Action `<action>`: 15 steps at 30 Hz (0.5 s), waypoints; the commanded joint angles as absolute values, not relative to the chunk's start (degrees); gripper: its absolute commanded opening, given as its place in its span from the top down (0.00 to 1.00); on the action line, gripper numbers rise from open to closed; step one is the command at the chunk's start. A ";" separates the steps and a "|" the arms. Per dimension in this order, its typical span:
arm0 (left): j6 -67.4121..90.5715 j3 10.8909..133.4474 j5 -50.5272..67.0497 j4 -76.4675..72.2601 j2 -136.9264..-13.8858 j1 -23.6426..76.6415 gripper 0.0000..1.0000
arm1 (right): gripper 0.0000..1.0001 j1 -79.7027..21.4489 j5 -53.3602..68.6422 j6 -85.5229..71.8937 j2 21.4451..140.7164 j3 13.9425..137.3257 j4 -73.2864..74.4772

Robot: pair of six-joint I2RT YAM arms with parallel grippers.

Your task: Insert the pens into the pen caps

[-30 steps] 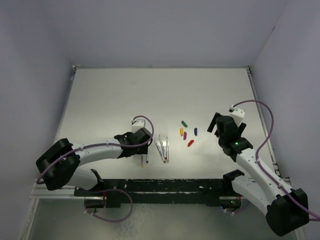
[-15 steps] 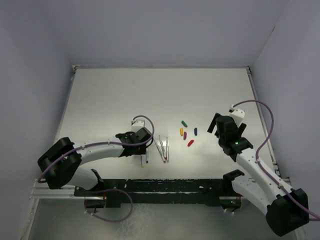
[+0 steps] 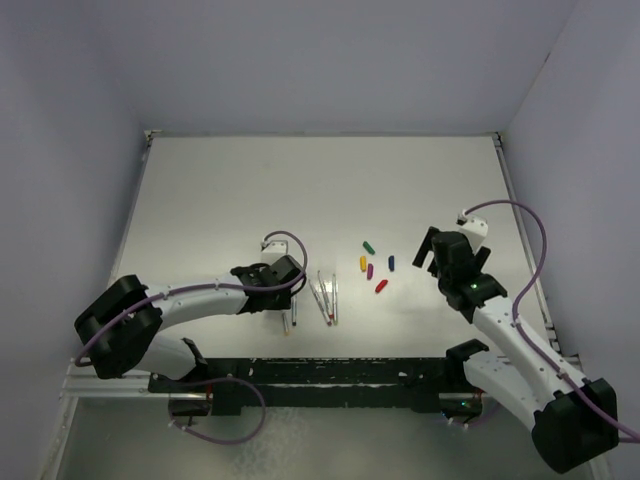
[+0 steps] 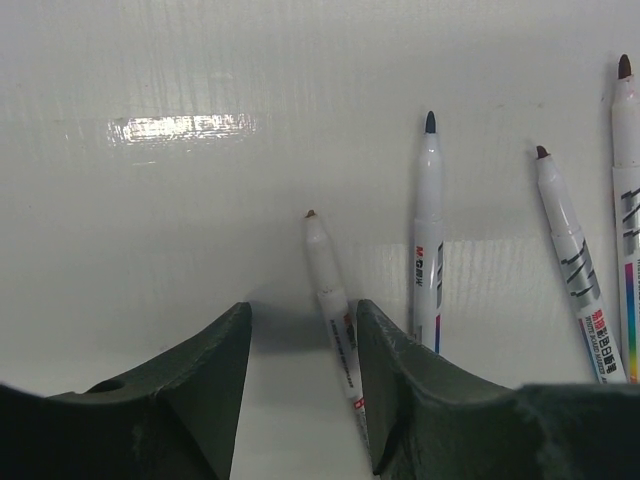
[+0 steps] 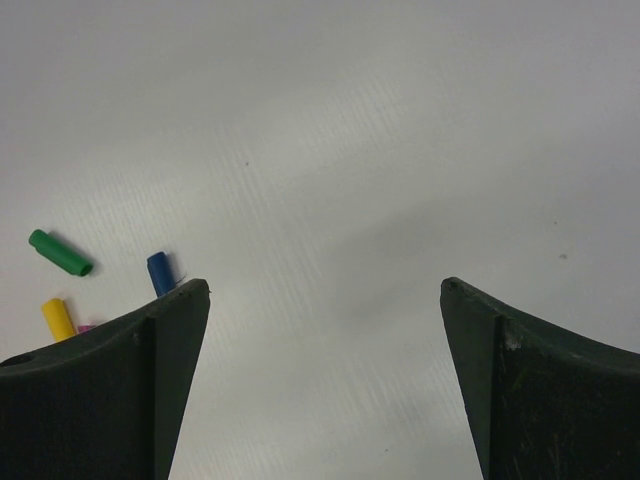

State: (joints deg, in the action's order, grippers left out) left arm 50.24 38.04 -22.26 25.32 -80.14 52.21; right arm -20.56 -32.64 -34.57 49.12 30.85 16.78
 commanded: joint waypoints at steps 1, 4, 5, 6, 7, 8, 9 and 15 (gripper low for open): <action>52.13 36.32 -15.91 26.92 -82.23 52.37 0.52 | 0.00 -20.41 -31.03 -35.29 49.95 33.80 16.44; 52.01 35.71 -13.93 26.70 -82.43 52.36 0.54 | 0.00 -20.38 -30.47 -35.29 50.26 34.17 16.94; 52.03 35.36 -12.97 26.61 -82.42 52.34 0.54 | 0.00 -20.39 -30.42 -35.34 50.18 34.23 17.04; 52.03 35.03 -12.09 26.48 -82.44 52.33 0.54 | 0.00 -20.39 -30.41 -35.45 50.05 34.25 17.13; 52.02 34.81 -10.91 26.50 -82.32 52.38 0.54 | 0.00 -20.39 -30.41 -35.59 49.89 34.13 17.14; 52.03 34.54 -10.16 26.60 -82.37 52.36 0.54 | 0.00 -20.39 -30.40 -35.72 49.73 34.05 17.14; 52.05 34.35 -9.59 26.81 -82.28 52.38 0.54 | 0.00 -20.39 -30.33 -35.76 49.60 33.96 17.08; 51.97 33.74 -7.76 28.63 -81.21 52.88 0.57 | 0.00 -20.37 -30.23 -36.16 50.06 34.27 17.22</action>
State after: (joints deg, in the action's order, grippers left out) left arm 50.28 37.50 -16.19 23.75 -79.24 52.21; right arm -20.56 -30.37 -35.14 50.19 31.62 17.28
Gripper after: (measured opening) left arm 0.445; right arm 0.997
